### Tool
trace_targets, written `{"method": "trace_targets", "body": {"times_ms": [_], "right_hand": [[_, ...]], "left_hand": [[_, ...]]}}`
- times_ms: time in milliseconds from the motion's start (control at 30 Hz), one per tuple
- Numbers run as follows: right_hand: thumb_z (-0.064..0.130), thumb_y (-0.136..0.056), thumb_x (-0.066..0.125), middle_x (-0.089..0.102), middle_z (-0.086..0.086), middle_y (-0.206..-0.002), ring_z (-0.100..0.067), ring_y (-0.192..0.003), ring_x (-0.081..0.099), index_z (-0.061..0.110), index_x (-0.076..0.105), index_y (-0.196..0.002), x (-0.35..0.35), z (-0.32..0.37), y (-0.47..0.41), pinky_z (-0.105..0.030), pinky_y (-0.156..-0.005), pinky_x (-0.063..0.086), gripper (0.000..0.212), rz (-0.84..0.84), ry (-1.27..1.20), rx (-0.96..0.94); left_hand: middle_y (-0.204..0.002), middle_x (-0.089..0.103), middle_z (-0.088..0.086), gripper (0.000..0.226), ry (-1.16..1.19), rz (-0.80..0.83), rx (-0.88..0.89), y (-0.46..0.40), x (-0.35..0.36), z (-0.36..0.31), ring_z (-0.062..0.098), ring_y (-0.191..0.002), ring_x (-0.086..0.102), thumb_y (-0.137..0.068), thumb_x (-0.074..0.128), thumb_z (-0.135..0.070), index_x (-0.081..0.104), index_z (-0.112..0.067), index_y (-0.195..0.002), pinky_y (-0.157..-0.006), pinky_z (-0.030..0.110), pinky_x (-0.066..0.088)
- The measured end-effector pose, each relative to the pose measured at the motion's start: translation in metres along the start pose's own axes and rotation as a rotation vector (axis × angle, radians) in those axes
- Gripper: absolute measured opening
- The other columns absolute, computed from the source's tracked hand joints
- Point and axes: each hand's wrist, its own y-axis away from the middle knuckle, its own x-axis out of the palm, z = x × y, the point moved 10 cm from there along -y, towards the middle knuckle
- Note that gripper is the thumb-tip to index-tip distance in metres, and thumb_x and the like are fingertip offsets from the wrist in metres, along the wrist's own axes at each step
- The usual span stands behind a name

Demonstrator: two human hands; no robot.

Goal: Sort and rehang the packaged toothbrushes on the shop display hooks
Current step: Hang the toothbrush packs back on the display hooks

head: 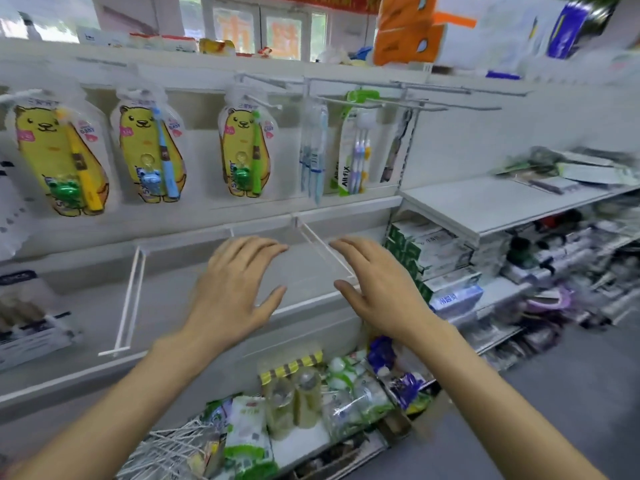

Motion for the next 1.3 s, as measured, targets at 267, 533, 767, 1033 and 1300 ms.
{"method": "trace_targets", "body": {"times_ms": [267,533,767,1033,1300], "right_hand": [[0.027,-0.094,0.065,0.049,-0.006,-0.145,-0.024,-0.133,0.045,0.011,0.041,-0.149,-0.039,-0.075,0.068,-0.033,-0.111,0.035,0.062,-0.038,0.037,0.124],[0.032,-0.095,0.064,0.049,-0.002,-0.146,-0.019,-0.134,0.042,0.014,0.043,-0.147,-0.085,-0.189,0.148,-0.029,-0.113,0.031,0.060,-0.027,0.085,0.209],[0.033,-0.095,0.064,0.048,-0.001,-0.147,-0.020,-0.138,0.041,0.015,0.041,-0.149,-0.125,-0.298,0.204,-0.032,-0.116,0.032,0.061,-0.012,0.088,0.260],[0.033,-0.095,0.063,0.046,0.002,-0.148,-0.015,-0.136,0.038,0.016,0.042,-0.148,-0.147,-0.398,0.248,-0.024,-0.114,0.025,0.059,0.020,0.081,0.333],[0.033,-0.094,0.066,0.046,0.005,-0.148,-0.013,-0.138,0.037,0.019,0.042,-0.147,-0.140,-0.493,0.237,-0.023,-0.114,0.023,0.060,0.027,0.084,0.387]], "left_hand": [[-0.129,0.057,0.000,0.051,0.047,0.036,0.123,-0.033,0.047,-0.100,0.024,-0.123,0.052,-0.083,0.064,-0.042,0.055,-0.020,-0.129,-0.111,0.040,0.034],[-0.135,0.052,-0.003,0.057,0.123,0.065,0.191,-0.086,0.110,-0.225,0.017,-0.125,0.049,-0.087,0.063,-0.044,0.048,-0.022,-0.138,-0.107,0.036,0.041],[-0.142,0.049,-0.004,0.066,0.162,0.080,0.199,-0.137,0.171,-0.328,0.016,-0.132,0.045,-0.087,0.064,-0.047,0.043,-0.023,-0.144,-0.112,0.036,0.039],[-0.140,0.051,-0.005,0.062,0.203,0.112,0.243,-0.187,0.227,-0.410,0.014,-0.130,0.045,-0.088,0.066,-0.041,0.046,-0.023,-0.143,-0.111,0.030,0.032],[-0.142,0.050,-0.005,0.060,0.231,0.136,0.258,-0.258,0.288,-0.445,0.016,-0.132,0.045,-0.090,0.062,-0.044,0.043,-0.026,-0.144,-0.113,0.033,0.034]]}}
